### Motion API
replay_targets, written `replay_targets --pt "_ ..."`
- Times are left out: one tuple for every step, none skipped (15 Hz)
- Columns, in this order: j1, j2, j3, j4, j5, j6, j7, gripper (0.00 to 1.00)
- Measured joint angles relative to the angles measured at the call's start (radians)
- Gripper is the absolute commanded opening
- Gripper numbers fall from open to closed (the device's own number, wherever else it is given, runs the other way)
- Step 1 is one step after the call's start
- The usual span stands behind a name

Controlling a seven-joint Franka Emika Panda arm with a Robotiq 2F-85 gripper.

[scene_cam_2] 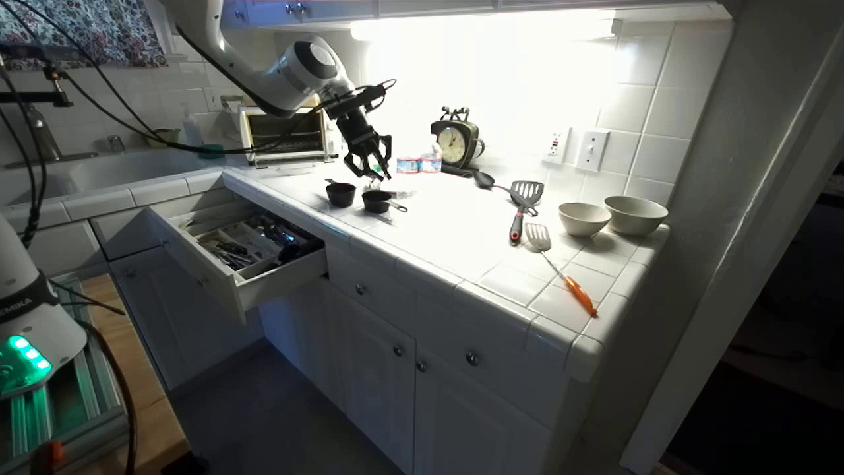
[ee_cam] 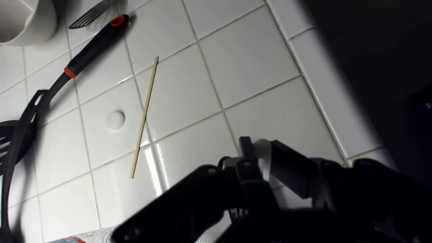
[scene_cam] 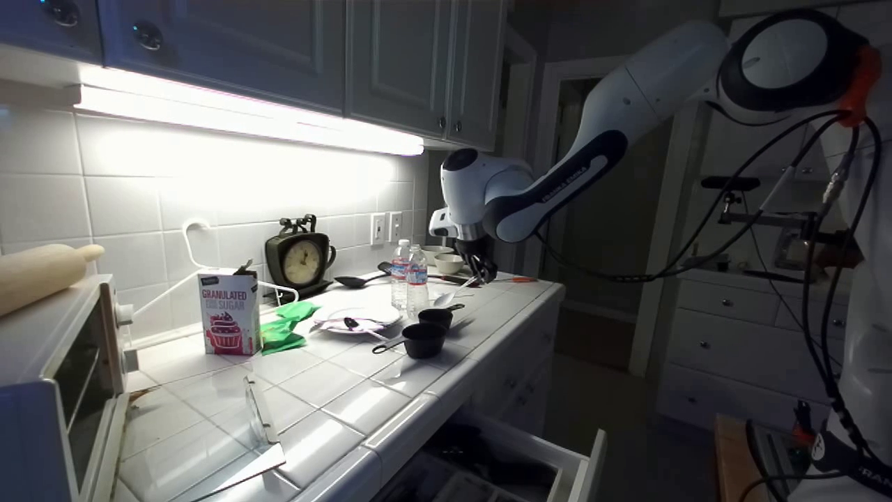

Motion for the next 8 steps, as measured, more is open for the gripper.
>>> replay_targets --pt "0.002 0.002 0.000 0.001 -0.017 0.000 0.010 0.04" --pt "0.004 0.004 0.000 0.001 -0.033 0.000 0.020 0.04" --pt "0.007 0.004 0.000 0.001 -0.049 0.000 0.032 0.04" --pt "0.011 0.005 0.001 0.001 -0.064 0.001 0.045 0.04" --pt "0.014 0.005 0.002 0.001 -0.078 0.001 0.058 0.04" --pt "0.018 0.005 0.003 0.001 -0.093 0.001 0.071 0.04" --pt "0.022 0.005 0.003 0.001 -0.106 0.001 0.082 0.04" --pt "0.027 0.005 0.004 0.001 -0.120 0.001 0.093 0.04"
